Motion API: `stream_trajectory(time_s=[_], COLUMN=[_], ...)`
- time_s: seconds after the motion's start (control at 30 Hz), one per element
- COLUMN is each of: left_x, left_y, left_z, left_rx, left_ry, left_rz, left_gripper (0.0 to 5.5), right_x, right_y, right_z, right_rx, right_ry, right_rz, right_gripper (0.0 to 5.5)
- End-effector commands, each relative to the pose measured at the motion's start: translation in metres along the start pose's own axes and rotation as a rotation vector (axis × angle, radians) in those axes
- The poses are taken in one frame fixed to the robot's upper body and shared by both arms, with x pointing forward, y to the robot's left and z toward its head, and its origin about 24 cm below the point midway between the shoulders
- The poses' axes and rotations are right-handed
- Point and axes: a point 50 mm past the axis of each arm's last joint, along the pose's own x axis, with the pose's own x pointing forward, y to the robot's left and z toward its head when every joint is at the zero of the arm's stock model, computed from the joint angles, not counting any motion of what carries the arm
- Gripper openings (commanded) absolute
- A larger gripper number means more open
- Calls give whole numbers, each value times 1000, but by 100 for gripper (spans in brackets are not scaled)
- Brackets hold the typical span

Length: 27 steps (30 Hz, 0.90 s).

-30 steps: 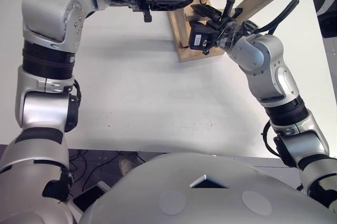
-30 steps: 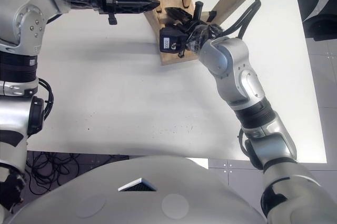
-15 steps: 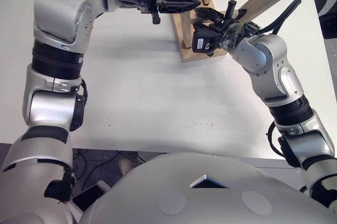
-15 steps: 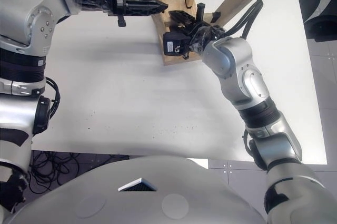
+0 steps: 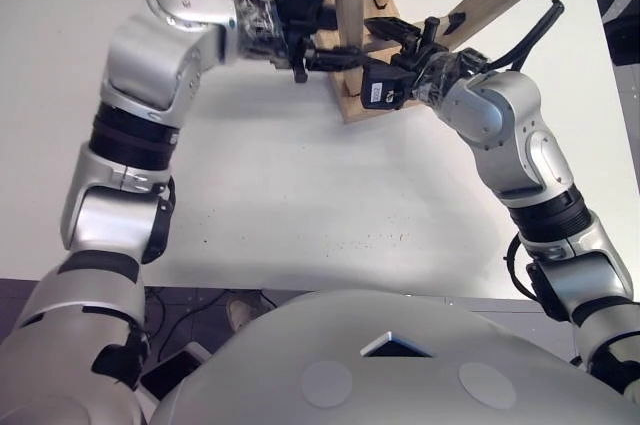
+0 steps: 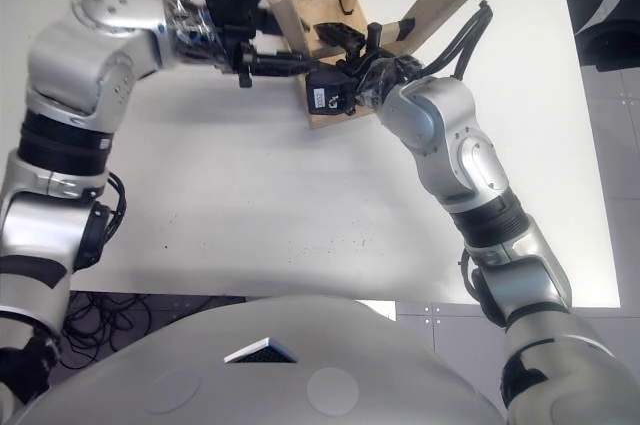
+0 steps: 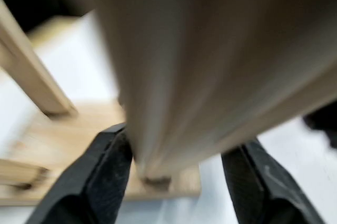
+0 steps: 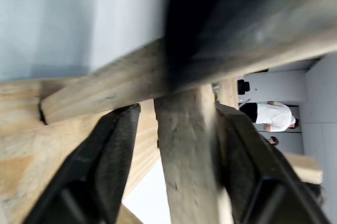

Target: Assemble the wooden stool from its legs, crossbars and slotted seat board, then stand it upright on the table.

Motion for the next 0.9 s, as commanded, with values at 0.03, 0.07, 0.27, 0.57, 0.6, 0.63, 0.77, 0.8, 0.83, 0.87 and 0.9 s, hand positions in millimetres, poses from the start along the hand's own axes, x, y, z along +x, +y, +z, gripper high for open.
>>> stream_trajectory(time_s=[0.03, 0.07, 0.27, 0.57, 0.6, 0.63, 0.77, 0.8, 0.83, 0.87, 0.9], left_x=[-1, -2, -12, -16, -18, -19, -27, -30, -32, -34, -35], left_y=[1, 2, 6, 7, 7, 7, 7, 6, 6, 5, 4], left_z=[-8, -8, -13, -26, -28, -30, -36, -38, -39, -41, -42], left_rx=[-23, -21, -18, -57, -62, -67, -86, -96, -107, -117, -127], left_ry=[30, 31, 40, 56, 58, 59, 58, 53, 45, 37, 26], left_rz=[16, 23, 57, 99, 103, 107, 126, 131, 137, 141, 148], left_gripper=[311, 311, 311, 311, 311, 311, 311, 311, 314, 314, 314], right_x=[-1, -3, -19, -42, -47, -55, -93, -104, -113, -121, -128], right_y=[3, 1, -10, -22, -25, -29, -53, -62, -72, -79, -84], right_z=[-2, -1, 3, 9, 8, 8, 0, -1, -2, 0, 2], right_rx=[63, 79, 183, 256, 257, 288, 425, 475, 523, 559, 586], right_ry=[17, 19, -9, -45, -43, -54, -129, -169, -204, -252, -290], right_rz=[36, 35, 121, 240, 255, 281, 360, 371, 364, 359, 358], right_gripper=[261, 261, 261, 261, 261, 261, 261, 261, 239, 224, 201])
